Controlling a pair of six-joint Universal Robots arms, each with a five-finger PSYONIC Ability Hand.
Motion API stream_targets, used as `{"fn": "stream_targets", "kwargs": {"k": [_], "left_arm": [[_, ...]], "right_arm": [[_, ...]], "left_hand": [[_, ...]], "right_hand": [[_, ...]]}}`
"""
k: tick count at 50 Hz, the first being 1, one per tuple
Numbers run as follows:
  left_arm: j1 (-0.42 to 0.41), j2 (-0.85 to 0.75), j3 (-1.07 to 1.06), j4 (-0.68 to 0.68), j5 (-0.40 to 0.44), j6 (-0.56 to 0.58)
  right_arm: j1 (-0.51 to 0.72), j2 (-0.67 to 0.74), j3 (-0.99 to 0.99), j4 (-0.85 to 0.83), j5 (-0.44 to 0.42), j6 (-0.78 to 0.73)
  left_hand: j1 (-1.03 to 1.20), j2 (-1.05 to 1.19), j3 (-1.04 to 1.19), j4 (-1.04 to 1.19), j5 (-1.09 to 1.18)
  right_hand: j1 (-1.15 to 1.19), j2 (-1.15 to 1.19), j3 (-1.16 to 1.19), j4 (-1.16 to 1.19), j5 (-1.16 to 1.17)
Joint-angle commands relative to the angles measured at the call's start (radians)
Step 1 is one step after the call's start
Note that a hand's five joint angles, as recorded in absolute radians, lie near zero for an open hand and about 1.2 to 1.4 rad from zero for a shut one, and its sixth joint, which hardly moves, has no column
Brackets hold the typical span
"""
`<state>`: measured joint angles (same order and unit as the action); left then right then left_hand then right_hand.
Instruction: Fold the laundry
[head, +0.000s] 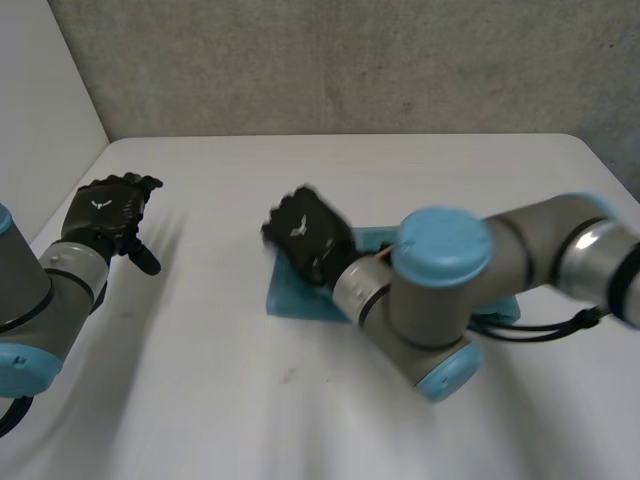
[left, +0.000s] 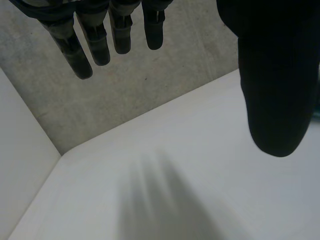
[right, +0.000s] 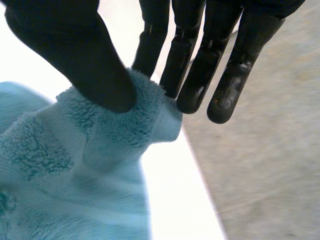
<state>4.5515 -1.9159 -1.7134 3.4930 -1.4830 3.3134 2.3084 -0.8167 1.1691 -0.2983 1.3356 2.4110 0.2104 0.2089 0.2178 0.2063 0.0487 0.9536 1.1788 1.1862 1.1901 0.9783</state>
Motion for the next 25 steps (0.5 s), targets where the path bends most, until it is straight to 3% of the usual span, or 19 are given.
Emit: {"fn": "stream_targets", "kwargs": {"k": [1, 7, 9, 12, 15, 17, 20, 22, 25], "left_arm": [[-0.061, -0.020, 0.027, 0.009, 0.001, 0.003], [-0.164, -0.061, 0.125, 0.011, -0.010, -0.003], [-0.196, -0.074, 0.150, 0.011, -0.008, -0.003], [-0.261, -0.110, 0.204, 0.012, -0.010, -0.006], [-0.322, -0.162, 0.256, 0.008, -0.010, -0.005], [-0.347, -0.193, 0.277, 0.009, -0.008, -0.003], [-0.379, -0.259, 0.331, 0.009, -0.014, -0.002], [-0.385, -0.293, 0.360, 0.002, -0.013, -0.002], [-0.397, -0.328, 0.388, 0.000, -0.014, -0.002]], "right_arm": [[0.007, 0.068, -0.020, 0.018, 0.206, -0.007], [-0.032, -0.093, 0.037, 0.031, 0.275, 0.060], [-0.139, -0.204, 0.127, 0.054, 0.272, 0.172], [-0.184, -0.252, 0.173, 0.065, 0.266, 0.240], [-0.270, -0.326, 0.268, 0.090, 0.234, 0.369], [-0.373, -0.366, 0.372, 0.116, 0.162, 0.445], [-0.435, -0.375, 0.419, 0.120, 0.123, 0.461], [-0.545, -0.375, 0.496, 0.125, 0.044, 0.462], [-0.618, -0.372, 0.553, 0.125, -0.021, 0.461]], "left_hand": [[-0.036, -0.034, -0.043, -0.032, -0.049], [-0.036, -0.034, -0.043, -0.032, -0.049], [-0.036, -0.034, -0.043, -0.032, -0.049], [-0.036, -0.034, -0.043, -0.032, -0.049], [-0.036, -0.034, -0.043, -0.032, -0.049], [-0.036, -0.034, -0.043, -0.032, -0.049], [-0.032, -0.031, -0.040, -0.028, -0.045], [-0.032, -0.031, -0.040, -0.028, -0.045], [-0.032, -0.031, -0.040, -0.028, -0.045]], "right_hand": [[-0.779, -1.004, -1.012, -1.016, -0.978], [-0.779, -1.004, -1.012, -1.016, -0.978], [-0.779, -1.004, -1.012, -1.016, -0.978], [-0.779, -1.004, -1.012, -1.016, -0.978], [-0.779, -1.004, -1.012, -1.016, -0.978], [-0.779, -1.004, -1.012, -1.016, -0.978], [-0.779, -1.004, -1.012, -1.016, -0.978], [-0.779, -1.004, -1.012, -1.016, -0.978], [-0.779, -1.004, -1.012, -1.016, -0.978]]}}
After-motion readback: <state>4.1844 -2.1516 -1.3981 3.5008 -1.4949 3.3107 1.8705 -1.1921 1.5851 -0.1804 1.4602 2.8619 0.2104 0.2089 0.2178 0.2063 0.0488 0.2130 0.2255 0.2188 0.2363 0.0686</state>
